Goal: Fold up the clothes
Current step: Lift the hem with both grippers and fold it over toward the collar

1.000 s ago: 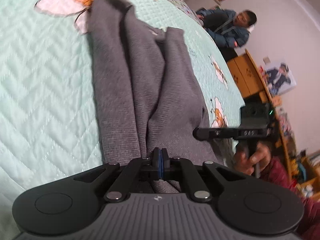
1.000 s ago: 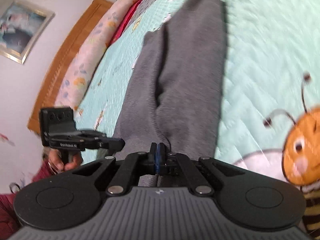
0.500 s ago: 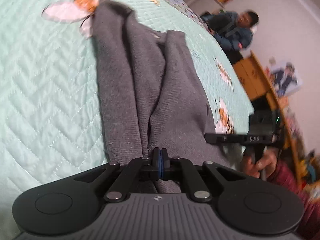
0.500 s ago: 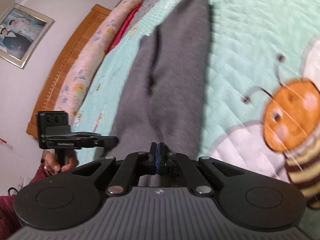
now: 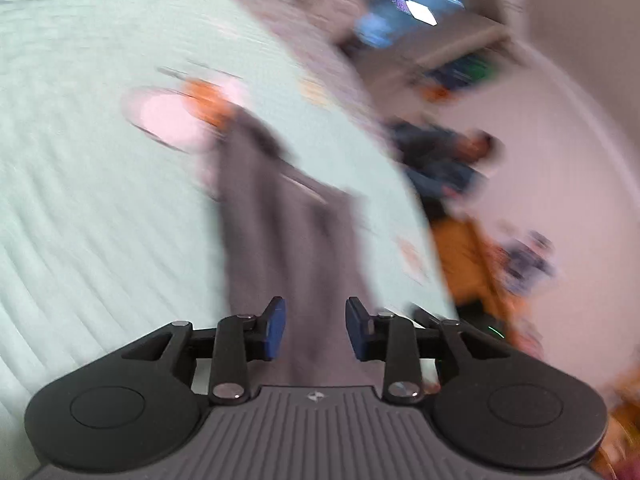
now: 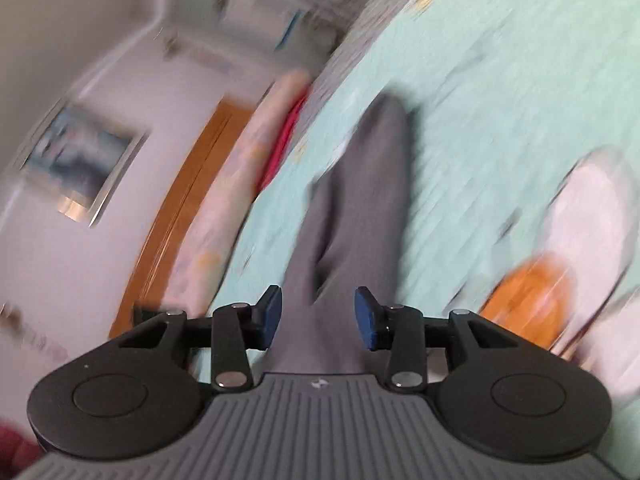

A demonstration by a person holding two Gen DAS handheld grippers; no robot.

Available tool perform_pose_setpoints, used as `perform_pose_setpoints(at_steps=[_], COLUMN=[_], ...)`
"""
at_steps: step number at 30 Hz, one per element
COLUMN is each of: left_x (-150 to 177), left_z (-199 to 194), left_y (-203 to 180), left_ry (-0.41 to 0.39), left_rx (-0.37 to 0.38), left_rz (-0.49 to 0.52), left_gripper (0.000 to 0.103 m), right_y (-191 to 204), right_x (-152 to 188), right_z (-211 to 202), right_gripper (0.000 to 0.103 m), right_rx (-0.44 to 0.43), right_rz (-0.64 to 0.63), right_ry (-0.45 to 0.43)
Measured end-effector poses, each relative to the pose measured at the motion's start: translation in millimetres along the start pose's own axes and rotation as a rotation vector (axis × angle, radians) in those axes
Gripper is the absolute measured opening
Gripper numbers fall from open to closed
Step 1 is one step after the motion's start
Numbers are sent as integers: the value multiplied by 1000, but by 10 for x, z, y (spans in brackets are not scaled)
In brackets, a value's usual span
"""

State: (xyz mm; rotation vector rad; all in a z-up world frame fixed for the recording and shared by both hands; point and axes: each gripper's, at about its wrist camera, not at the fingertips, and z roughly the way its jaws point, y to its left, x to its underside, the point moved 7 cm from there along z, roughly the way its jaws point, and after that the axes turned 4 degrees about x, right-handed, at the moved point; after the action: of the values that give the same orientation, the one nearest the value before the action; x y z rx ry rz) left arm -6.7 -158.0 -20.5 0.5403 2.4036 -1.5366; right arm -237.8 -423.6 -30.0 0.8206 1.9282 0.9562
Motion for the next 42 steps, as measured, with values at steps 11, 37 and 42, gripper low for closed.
perform_pose_setpoints(at_steps=[11,37,42], left_x=[-854,-61,909], left_z=[756,-776,-1158], left_y=[484,-1457,-1314], left_ry=[-7,-96,-9], left_rx=[32,174,156], left_rz=[-123,397,482], left_gripper=[35,12,19], right_y=[-83,1687,1823], right_x=[-714,155,1059], right_z=[1093,-298,-716], right_gripper=[42,14,14], right_rx=[28,-39,-1], right_rz=[42,-456,-598], right_ry=[36,-84,-51])
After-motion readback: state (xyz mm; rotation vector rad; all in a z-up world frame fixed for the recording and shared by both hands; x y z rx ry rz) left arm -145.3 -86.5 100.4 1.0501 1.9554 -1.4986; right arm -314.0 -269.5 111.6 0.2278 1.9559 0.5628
